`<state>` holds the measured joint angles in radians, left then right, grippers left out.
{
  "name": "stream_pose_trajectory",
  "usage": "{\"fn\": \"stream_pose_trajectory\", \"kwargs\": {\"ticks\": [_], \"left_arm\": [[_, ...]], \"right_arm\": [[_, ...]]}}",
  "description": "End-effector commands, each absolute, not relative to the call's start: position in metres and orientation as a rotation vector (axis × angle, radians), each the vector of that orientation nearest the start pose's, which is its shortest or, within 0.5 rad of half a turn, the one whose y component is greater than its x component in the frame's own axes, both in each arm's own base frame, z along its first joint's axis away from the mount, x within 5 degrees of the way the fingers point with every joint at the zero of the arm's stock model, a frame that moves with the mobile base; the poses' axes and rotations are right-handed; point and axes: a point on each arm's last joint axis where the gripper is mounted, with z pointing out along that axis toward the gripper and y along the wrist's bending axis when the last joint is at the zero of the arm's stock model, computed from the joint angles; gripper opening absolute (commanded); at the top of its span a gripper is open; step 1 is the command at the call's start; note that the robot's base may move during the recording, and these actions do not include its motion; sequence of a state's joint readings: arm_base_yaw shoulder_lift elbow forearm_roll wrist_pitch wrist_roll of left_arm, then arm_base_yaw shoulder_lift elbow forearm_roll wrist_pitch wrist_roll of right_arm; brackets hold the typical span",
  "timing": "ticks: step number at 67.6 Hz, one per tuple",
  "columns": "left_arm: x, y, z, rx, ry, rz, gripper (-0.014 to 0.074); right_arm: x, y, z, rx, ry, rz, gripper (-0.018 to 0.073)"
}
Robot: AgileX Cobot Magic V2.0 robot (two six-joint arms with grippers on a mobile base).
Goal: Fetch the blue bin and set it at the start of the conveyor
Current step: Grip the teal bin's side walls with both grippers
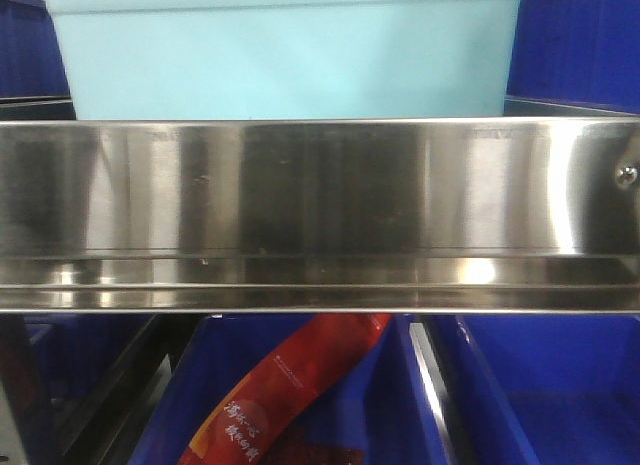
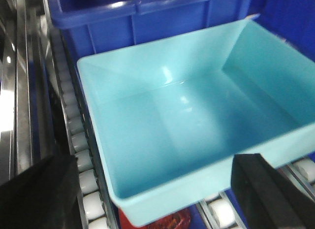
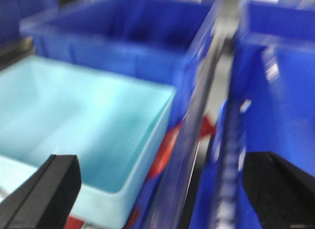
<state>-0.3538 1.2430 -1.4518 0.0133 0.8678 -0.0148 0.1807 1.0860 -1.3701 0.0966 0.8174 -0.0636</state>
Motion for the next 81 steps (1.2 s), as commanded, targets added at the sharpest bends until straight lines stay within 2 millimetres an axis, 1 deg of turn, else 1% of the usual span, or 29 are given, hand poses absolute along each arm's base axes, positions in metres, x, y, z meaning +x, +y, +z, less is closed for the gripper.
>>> {"fn": "stream_pose_trajectory", "kwargs": {"ticks": [1, 4, 7, 8, 9, 15, 16, 20, 25, 32, 34, 48, 55, 65, 70, 74, 77, 80, 81], "left_arm": [[0.258, -0.095, 0.454, 0.350, 2.173, -0.199, 0.0529], [0.272, -0.100, 0.454, 0.331, 2.213, -0.190, 0.0529], [0.284, -0.102, 0.452, 0.308, 2.246, -0.168, 0.0529], [0.289, -0.103, 0.450, 0.297, 2.262, -0.159, 0.0529], [0.293, -0.104, 0.449, 0.288, 2.272, -0.149, 0.0529], [0.314, -0.103, 0.438, 0.244, 2.347, -0.128, 0.0529], [0.317, -0.103, 0.435, 0.238, 2.357, -0.126, 0.0529], [0.332, -0.100, 0.423, 0.213, 2.411, -0.117, 0.0529], [0.345, -0.095, 0.411, 0.181, 2.453, -0.111, 0.0529], [0.360, -0.089, 0.394, 0.154, 2.498, -0.090, 0.0529], [0.364, -0.089, 0.389, 0.149, 2.507, -0.086, 0.0529], [0.386, -0.096, 0.363, 0.150, 2.532, -0.109, 0.0529], [0.393, -0.100, 0.350, 0.144, 2.562, -0.141, 0.0529], [0.402, -0.103, 0.331, 0.144, 2.611, -0.139, 0.0529], [0.405, -0.104, 0.326, 0.145, 2.625, -0.136, 0.0524], [0.404, -0.104, 0.325, 0.146, 2.638, -0.133, 0.0496], [0.404, -0.104, 0.324, 0.146, 2.640, -0.133, 0.0444], [0.404, -0.104, 0.324, 0.146, 2.640, -0.133, 0.0361], [0.404, -0.104, 0.324, 0.146, 2.640, -0.133, 0.0328]], "right_arm": [[0.231, 0.051, 0.465, -0.211, 2.132, 0.209, 0.0568], [0.242, 0.053, 0.467, -0.196, 2.183, 0.218, 0.0568], [0.257, 0.055, 0.466, -0.174, 2.235, 0.209, 0.0568], [0.266, 0.056, 0.463, -0.166, 2.268, 0.203, 0.0568], [0.270, 0.056, 0.464, -0.158, 2.273, 0.199, 0.0568], [0.297, 0.061, 0.457, -0.145, 2.341, 0.194, 0.0568], [0.303, 0.062, 0.454, -0.146, 2.357, 0.192, 0.0568], [0.318, 0.066, 0.450, -0.151, 2.381, 0.191, 0.0568], [0.339, 0.070, 0.437, -0.153, 2.427, 0.186, 0.0568], [0.361, 0.074, 0.421, -0.144, 2.475, 0.184, 0.0568], [0.368, 0.075, 0.413, -0.142, 2.494, 0.183, 0.0568], [0.399, 0.085, 0.368, -0.144, 2.596, 0.202, 0.0568], [0.410, 0.087, 0.351, -0.144, 2.631, 0.197, 0.0568], [0.419, 0.089, 0.339, -0.139, 2.633, 0.204, 0.0559], [0.421, 0.090, 0.336, -0.138, 2.633, 0.204, 0.0497], [0.422, 0.090, 0.334, -0.138, 2.635, 0.204, 0.0399], [0.422, 0.090, 0.333, -0.139, 2.641, 0.203, 0.0296], [0.422, 0.090, 0.333, -0.139, 2.644, 0.203, 0.0174], [0.422, 0.090, 0.333, -0.139, 2.644, 0.203, 0.0153]]}}
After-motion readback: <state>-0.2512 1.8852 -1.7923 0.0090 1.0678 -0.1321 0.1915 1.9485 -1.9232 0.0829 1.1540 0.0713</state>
